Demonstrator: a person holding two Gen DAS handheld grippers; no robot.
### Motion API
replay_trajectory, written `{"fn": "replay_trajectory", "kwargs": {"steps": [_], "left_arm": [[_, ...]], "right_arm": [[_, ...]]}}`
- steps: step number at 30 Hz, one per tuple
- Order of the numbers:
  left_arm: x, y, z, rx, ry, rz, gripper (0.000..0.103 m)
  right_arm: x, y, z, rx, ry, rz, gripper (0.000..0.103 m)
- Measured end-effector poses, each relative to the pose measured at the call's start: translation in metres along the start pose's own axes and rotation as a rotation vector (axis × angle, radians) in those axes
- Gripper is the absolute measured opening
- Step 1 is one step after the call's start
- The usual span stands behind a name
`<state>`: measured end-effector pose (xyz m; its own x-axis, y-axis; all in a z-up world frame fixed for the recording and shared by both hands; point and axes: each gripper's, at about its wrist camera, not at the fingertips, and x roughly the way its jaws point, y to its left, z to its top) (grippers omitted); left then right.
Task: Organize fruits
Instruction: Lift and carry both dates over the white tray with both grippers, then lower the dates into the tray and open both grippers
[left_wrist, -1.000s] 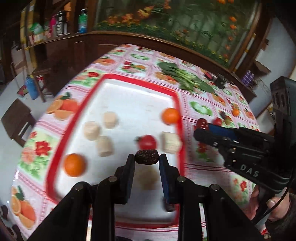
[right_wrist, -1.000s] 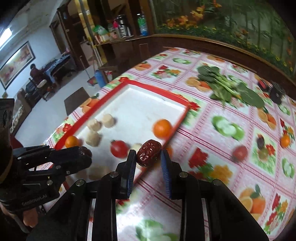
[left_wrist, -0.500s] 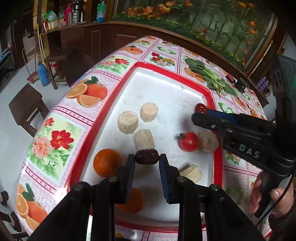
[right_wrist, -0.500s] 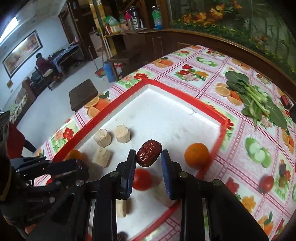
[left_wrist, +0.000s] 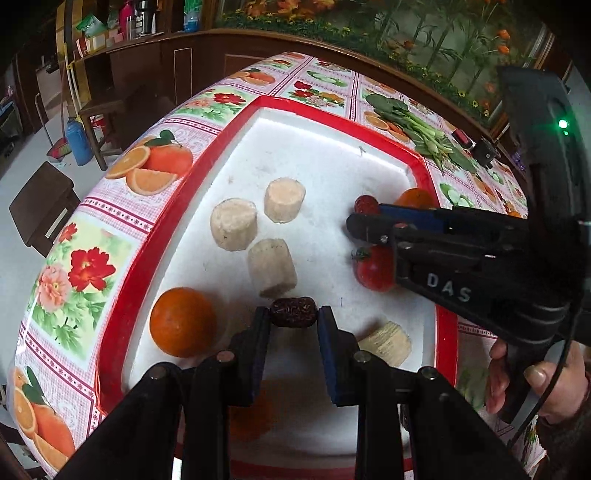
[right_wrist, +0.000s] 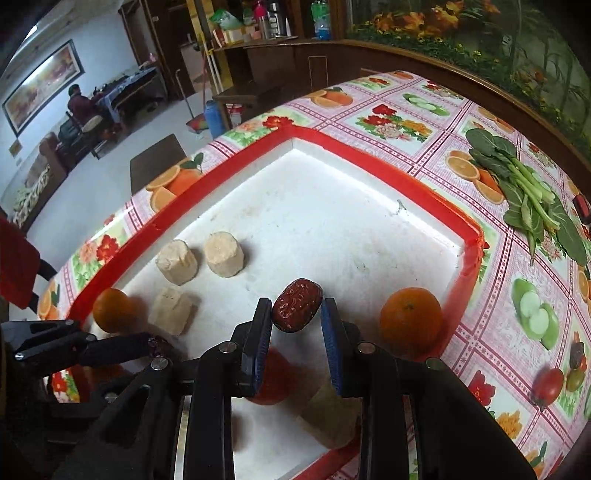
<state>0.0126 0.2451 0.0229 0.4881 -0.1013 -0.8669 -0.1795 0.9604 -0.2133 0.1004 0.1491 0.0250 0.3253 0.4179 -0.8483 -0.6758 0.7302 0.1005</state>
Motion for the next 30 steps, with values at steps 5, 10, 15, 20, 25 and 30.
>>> {"fn": "replay_trajectory", "kwargs": {"steps": [5, 10, 15, 20, 25, 30], "left_arm": [[0.000, -0.001, 0.000, -0.005, -0.005, 0.010, 0.029], [0.001, -0.005, 0.000, -0.003, -0.004, 0.023, 0.036], [0.001, -0.010, -0.001, -0.011, -0.014, 0.041, 0.054], [0.000, -0.010, -0.002, -0.018, -0.018, 0.052, 0.062], [-0.005, -0.011, -0.004, -0.022, -0.028, 0.064, 0.067], [-0.012, -0.015, -0.005, -0.005, -0.046, 0.086, 0.071]], "right_arm": [[0.003, 0.002, 0.001, -0.014, 0.002, -0.010, 0.026], [0.004, 0.005, 0.002, -0.027, 0.005, -0.024, 0.029], [0.001, 0.005, 0.001, -0.031, 0.006, -0.053, 0.036], [-0.001, 0.002, -0.001, -0.024, 0.003, -0.081, 0.053], [-0.005, 0.002, -0.003, -0.021, 0.001, -0.095, 0.055], [-0.016, 0.003, -0.007, -0.015, -0.011, -0.107, 0.057]]}}
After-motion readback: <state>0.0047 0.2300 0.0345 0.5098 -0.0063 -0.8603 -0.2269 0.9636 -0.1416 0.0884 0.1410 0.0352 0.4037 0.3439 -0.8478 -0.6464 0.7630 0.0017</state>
